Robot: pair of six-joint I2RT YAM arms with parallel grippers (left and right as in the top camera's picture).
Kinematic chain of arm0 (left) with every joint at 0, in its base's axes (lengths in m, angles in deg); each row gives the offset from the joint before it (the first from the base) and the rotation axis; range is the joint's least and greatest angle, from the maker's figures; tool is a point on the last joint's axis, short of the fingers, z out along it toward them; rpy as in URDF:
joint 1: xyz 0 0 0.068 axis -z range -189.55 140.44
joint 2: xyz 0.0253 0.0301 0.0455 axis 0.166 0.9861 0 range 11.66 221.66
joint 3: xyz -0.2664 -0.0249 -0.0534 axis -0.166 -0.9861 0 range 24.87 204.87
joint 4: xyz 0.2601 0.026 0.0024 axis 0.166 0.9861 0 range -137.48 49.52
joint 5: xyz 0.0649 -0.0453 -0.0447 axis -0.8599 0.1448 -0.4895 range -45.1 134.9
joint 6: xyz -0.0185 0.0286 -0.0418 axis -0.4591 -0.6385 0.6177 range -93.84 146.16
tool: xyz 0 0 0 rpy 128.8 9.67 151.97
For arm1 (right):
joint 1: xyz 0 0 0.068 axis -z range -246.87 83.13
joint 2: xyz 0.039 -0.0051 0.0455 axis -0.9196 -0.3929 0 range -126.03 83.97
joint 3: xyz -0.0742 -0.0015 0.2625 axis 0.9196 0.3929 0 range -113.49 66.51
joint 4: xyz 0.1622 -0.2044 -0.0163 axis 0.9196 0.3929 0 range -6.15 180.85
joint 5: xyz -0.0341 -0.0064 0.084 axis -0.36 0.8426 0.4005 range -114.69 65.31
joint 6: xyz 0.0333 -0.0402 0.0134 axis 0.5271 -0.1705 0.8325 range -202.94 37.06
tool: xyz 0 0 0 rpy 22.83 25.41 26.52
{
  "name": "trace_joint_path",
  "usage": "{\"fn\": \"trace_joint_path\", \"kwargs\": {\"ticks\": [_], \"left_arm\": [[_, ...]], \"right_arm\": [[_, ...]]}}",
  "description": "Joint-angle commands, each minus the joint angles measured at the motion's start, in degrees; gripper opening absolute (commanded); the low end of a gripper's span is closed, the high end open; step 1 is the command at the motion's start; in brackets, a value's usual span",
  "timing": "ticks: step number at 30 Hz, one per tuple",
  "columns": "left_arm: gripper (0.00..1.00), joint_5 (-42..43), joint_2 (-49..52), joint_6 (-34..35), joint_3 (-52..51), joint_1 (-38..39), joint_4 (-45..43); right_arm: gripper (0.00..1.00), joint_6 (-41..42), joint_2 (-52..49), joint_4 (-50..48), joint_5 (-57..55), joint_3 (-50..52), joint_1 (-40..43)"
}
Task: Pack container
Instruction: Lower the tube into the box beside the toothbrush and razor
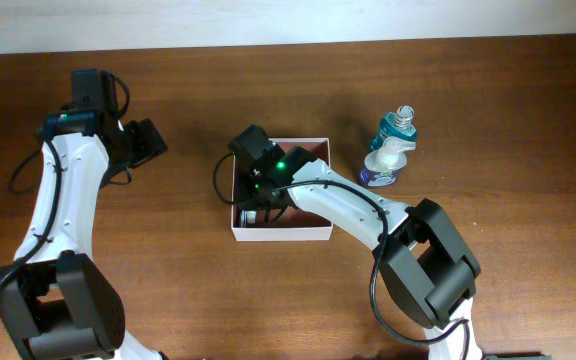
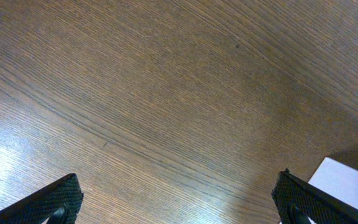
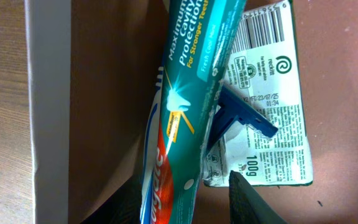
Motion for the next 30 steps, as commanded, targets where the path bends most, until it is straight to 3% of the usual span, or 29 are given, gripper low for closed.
{"fn": "trace_joint_path", "kwargs": {"ticks": [1, 15, 26, 28, 30], "left_arm": [[0.99, -0.4, -1.3, -0.3, 0.8, -0.2, 0.0], [1.0, -0.4, -1.3, -0.3, 0.8, -0.2, 0.0], [0.99, -0.4, -1.3, -0.3, 0.8, -0.2, 0.0], [0.99, -0.4, -1.3, -0.3, 0.8, -0.2, 0.0], [0.99, -0.4, -1.3, -0.3, 0.8, -0.2, 0.0]], "right_arm": [[0.38, -1.4, 0.6, 0.2, 0.6, -1.2, 0.2], [0.39, -7.5, 12.7, 6.6, -0.1, -2.1, 4.5], [0.39, -7.8, 13.5, 11.0, -2.8, -2.1, 4.1], [0.5, -7.8, 13.4, 10.1, -2.6, -1.9, 3.7], [0.53, -7.1, 12.9, 8.7, -2.4, -1.6, 3.2]]}}
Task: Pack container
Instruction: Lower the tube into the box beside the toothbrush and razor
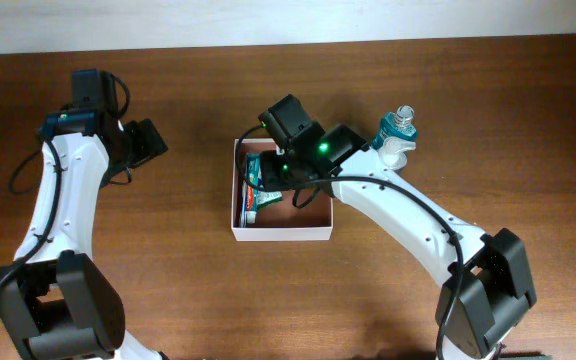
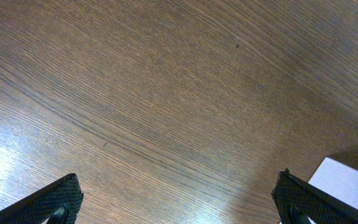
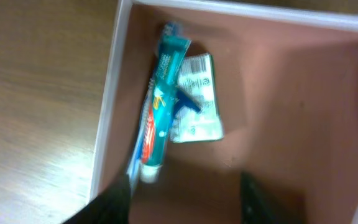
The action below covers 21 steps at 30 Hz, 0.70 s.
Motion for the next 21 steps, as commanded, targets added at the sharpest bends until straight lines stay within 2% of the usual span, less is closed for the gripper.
{"fn": "trace_joint_path", "kwargs": {"ticks": [1, 6, 21], "left_arm": [[0.99, -0.5, -1.3, -0.3, 0.8, -0.2, 0.0], [1.0, -0.5, -1.3, -0.3, 0.8, -0.2, 0.0], [0.99, -0.5, -1.3, -0.3, 0.8, -0.2, 0.0]], "right_arm": [[0.53, 0.0, -0.5, -1.7, -0.5, -0.2, -1.3], [0.44, 2.2, -4.2, -3.4, -0.3, -0.1, -2.9], [0.44, 2.8, -10.8, -6.3, -1.2, -0.1, -4.0]]}}
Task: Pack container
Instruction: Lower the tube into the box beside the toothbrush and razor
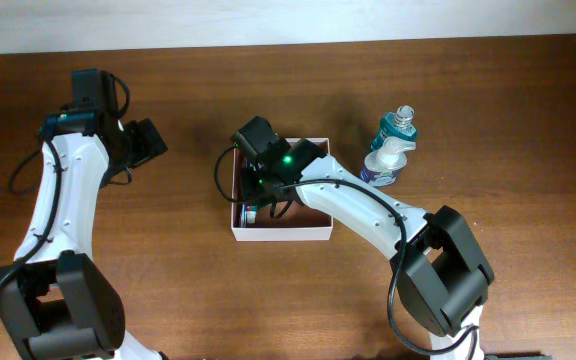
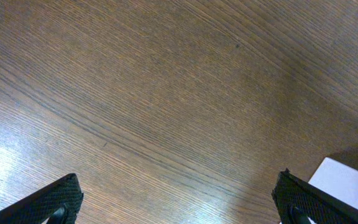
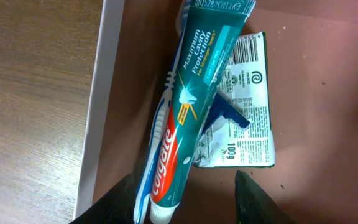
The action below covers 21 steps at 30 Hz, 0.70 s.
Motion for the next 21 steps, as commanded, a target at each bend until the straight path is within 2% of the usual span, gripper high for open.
{"fn": "trace_joint_path", "kwargs": {"ticks": [1, 21], "left_arm": [[0.99, -0.4, -1.3, -0.3, 0.8, -0.2, 0.0], [0.99, -0.4, -1.3, -0.3, 0.8, -0.2, 0.0]], "right_arm": [[0.44, 0.4, -1.7, -0.4, -1.1, -0.1, -0.3], [0.44, 2.1, -4.0, -1.8, -1.1, 0.1, -0.3]]}}
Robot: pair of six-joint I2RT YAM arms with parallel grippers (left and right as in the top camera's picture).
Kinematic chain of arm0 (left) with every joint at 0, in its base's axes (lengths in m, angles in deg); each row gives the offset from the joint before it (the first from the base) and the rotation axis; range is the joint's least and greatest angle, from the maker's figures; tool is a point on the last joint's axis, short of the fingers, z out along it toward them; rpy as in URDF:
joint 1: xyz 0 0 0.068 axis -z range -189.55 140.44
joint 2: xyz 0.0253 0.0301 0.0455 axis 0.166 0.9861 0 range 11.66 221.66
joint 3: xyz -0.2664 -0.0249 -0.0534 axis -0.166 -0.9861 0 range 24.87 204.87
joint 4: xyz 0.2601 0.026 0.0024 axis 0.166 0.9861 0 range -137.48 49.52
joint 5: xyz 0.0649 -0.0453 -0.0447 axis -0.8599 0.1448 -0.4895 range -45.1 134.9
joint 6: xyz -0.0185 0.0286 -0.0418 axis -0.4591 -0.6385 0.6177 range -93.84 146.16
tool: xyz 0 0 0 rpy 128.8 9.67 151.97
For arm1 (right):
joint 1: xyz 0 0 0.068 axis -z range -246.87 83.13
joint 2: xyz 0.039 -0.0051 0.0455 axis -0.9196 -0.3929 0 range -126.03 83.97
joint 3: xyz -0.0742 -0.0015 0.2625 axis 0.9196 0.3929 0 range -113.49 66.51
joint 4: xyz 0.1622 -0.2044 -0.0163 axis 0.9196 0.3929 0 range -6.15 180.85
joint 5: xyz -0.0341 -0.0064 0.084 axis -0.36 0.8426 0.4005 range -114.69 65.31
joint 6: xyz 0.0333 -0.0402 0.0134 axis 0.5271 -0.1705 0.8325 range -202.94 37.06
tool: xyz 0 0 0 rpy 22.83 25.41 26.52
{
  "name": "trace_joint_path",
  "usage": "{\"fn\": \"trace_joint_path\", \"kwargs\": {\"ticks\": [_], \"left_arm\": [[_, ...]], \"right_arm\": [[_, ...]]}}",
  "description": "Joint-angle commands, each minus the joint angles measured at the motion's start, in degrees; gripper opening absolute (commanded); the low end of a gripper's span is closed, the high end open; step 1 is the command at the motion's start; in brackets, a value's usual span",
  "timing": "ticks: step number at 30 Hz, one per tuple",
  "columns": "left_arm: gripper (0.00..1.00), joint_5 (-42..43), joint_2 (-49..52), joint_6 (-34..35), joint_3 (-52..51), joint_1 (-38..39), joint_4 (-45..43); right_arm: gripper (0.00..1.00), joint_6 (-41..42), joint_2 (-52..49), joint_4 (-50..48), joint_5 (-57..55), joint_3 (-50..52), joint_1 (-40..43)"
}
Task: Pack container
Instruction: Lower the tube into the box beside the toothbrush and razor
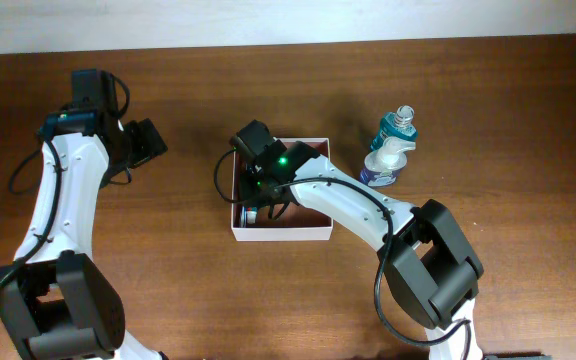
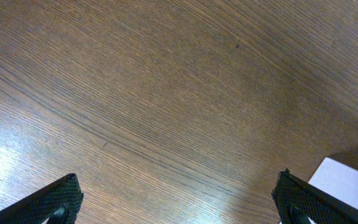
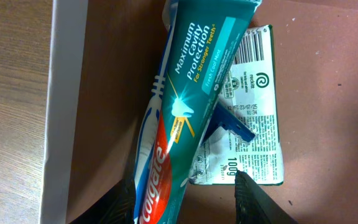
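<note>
The white box (image 1: 280, 236) with a brown floor (image 3: 328, 93) stands mid-table. In its left part lie a teal and red toothpaste tube (image 3: 188, 112), a blue-white toothbrush (image 3: 155, 106) under it, a blue razor (image 3: 234, 122) and a green-white soap packet (image 3: 257, 124). My right gripper (image 3: 184, 205) hangs low in the box, open, its fingers either side of the tube's lower end. It sits under my right wrist (image 1: 258, 185) in the overhead view. My left gripper (image 2: 179, 205) is open over bare wood, far left of the box (image 1: 148, 142).
A teal mouthwash bottle (image 1: 395, 128) and a white bottle (image 1: 381, 166) stand on the table right of the box. The box's left wall (image 3: 64, 106) runs close beside my right gripper's left finger. A white box corner (image 2: 353, 183) shows in the left wrist view.
My right gripper has come a little lower and nearer the toothpaste, which fills more of the wrist view. It is still open. The left arm has not moved.
My right gripper was first low in the box, open over the toothpaste. Then it was higher and farther right, with the whole box interior in view. After that it was back down over the left side, and now closer still. The left arm stayed put throughout.
</note>
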Motion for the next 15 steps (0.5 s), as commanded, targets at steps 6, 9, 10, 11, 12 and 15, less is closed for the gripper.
{"fn": "trace_joint_path", "kwargs": {"ticks": [6, 9, 10, 11, 12, 15], "left_arm": [[1.0, -0.4, -1.3, -0.3, 0.8, -0.2, 0.0], [0.99, -0.4, -1.3, -0.3, 0.8, -0.2, 0.0], [0.99, -0.4, -1.3, -0.3, 0.8, -0.2, 0.0], [0.99, -0.4, -1.3, -0.3, 0.8, -0.2, 0.0], [0.99, -0.4, -1.3, -0.3, 0.8, -0.2, 0.0], [0.99, -0.4, -1.3, -0.3, 0.8, -0.2, 0.0]], "right_arm": [[0.4, 1.5, -1.7, -0.4, -1.1, 0.2, -0.2], [0.38, 1.5, -1.7, -0.1, -1.1, 0.2, -0.2], [0.37, 1.5, -1.7, 0.0, -1.1, 0.2, -0.2], [0.37, 1.5, -1.7, 0.2, -1.1, 0.2, -0.2], [0.36, 1.5, -1.7, 0.4, -1.1, 0.2, -0.2], [0.33, 1.3, -1.9, 0.4, -1.1, 0.2, -0.2]]}}
